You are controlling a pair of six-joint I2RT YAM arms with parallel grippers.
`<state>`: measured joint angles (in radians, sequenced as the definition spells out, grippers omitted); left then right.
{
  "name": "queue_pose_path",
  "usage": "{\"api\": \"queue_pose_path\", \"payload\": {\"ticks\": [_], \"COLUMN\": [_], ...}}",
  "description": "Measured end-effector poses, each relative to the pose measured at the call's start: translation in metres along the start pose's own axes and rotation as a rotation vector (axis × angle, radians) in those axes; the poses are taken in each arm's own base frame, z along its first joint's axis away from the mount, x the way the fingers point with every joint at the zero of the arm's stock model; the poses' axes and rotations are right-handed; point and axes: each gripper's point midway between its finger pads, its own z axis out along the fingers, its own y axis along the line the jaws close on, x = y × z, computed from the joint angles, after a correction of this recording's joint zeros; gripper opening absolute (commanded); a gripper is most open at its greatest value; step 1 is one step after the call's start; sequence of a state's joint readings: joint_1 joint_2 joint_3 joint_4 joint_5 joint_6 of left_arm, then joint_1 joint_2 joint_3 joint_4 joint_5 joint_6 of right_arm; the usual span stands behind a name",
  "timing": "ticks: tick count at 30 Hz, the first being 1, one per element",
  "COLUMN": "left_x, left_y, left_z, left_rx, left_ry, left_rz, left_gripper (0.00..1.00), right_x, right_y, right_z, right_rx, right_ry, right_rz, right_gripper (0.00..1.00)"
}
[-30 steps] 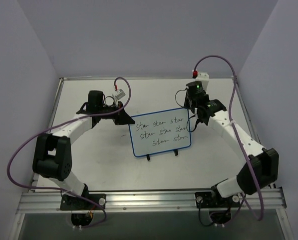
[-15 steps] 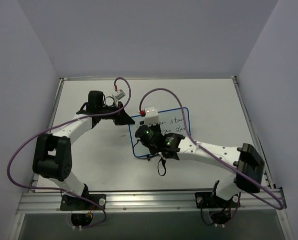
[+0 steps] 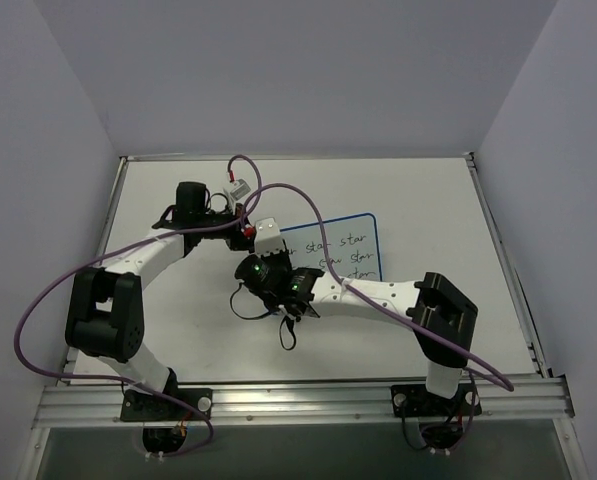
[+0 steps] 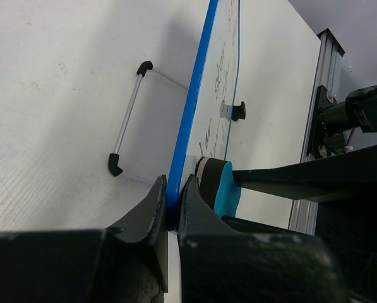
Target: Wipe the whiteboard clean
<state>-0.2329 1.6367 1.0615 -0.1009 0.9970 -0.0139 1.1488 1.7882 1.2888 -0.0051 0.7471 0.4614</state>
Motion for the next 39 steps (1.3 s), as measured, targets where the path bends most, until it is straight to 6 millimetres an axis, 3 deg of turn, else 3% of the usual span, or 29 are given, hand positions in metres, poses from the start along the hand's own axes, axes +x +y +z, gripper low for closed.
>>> {"api": "queue_pose_path", "payload": {"ticks": [12, 21, 29, 35, 39], "left_x": [0.001, 0.001, 0.002, 0.003, 0.003], "left_y": [0.003, 0.005, 0.004, 0.002, 0.000], "left_z": [0.000, 0.000, -0.001, -0.002, -0.003], "left_rx": [-0.020, -0.031, -0.033, -0.035, -0.034], "left_ry": [0.000, 0.002, 0.005, 0.009, 0.010], "left_rz": [0.000, -0.003, -0.009, -0.015, -0.007], "left_gripper": [0.02, 0.02, 0.02, 0.02, 0.02], "right_x": [0.006, -0.014, -0.012, -0.011, -0.006], "right_y": [-0.010, -0.075, -0.127, -0.121, -0.085], "right_z": [0.007, 0.021, 0.027, 0.023, 0.015], "right_rx": [-0.043, 0.012, 0.099, 0.080, 0.023], "right_ry": [-0.030, -0.065, -0.065, -0.064, -0.061], "right_rz": [0.065, 0.187, 0.229, 0.223, 0.180], "right_gripper": [0.01, 0.00, 0.00, 0.00, 0.00]}}
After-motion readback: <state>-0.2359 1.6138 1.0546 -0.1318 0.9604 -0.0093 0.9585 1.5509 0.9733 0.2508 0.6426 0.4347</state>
